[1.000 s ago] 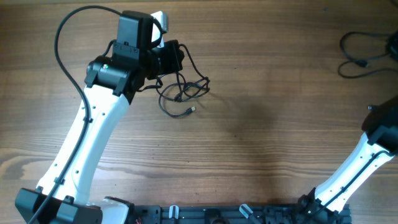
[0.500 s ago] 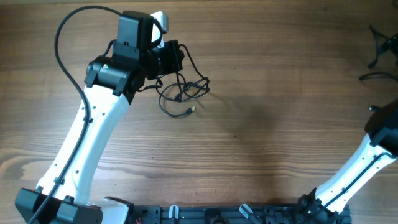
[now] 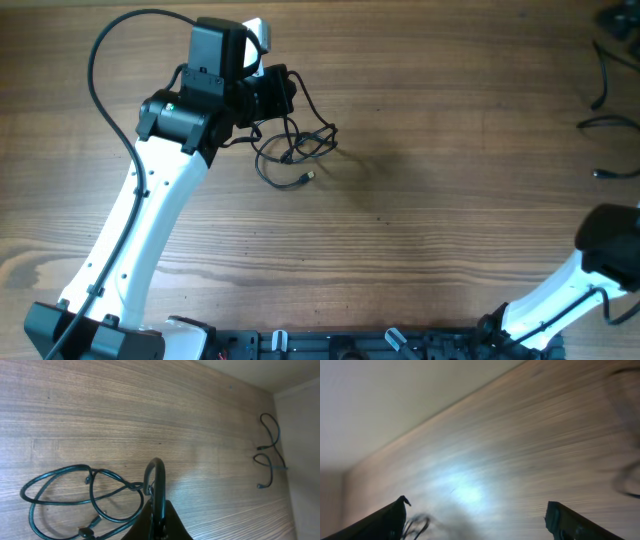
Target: Untangle cables
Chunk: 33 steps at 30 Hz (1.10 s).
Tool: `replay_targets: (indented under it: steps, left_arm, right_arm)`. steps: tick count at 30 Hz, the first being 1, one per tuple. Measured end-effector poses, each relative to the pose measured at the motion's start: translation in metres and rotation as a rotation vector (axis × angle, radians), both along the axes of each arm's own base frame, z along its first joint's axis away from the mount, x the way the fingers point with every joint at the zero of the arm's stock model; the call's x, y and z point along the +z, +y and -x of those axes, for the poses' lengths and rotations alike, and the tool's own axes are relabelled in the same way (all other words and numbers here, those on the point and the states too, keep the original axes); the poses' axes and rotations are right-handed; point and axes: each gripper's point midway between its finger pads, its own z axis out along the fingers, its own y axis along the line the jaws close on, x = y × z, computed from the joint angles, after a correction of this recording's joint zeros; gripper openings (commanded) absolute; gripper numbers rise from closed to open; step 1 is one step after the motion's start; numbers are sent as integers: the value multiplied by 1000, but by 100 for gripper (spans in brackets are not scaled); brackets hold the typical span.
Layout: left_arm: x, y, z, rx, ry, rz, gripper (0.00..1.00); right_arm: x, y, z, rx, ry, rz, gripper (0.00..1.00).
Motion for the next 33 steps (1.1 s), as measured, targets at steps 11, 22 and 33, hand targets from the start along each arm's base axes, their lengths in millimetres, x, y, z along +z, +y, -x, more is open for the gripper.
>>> replay_targets:
  steps: [11, 22, 33]
  left_arm:
    - [3, 43, -19, 280, 105, 164, 4]
    - [22, 81, -32, 392, 178, 428, 5]
    - [32, 65, -26, 316, 214, 513, 4]
  right_arm:
    - [-21, 185, -16, 439, 29, -22, 89]
    - [-76, 300, -1, 654, 107, -30, 89]
    - [-109, 386, 10, 734, 88, -73, 85]
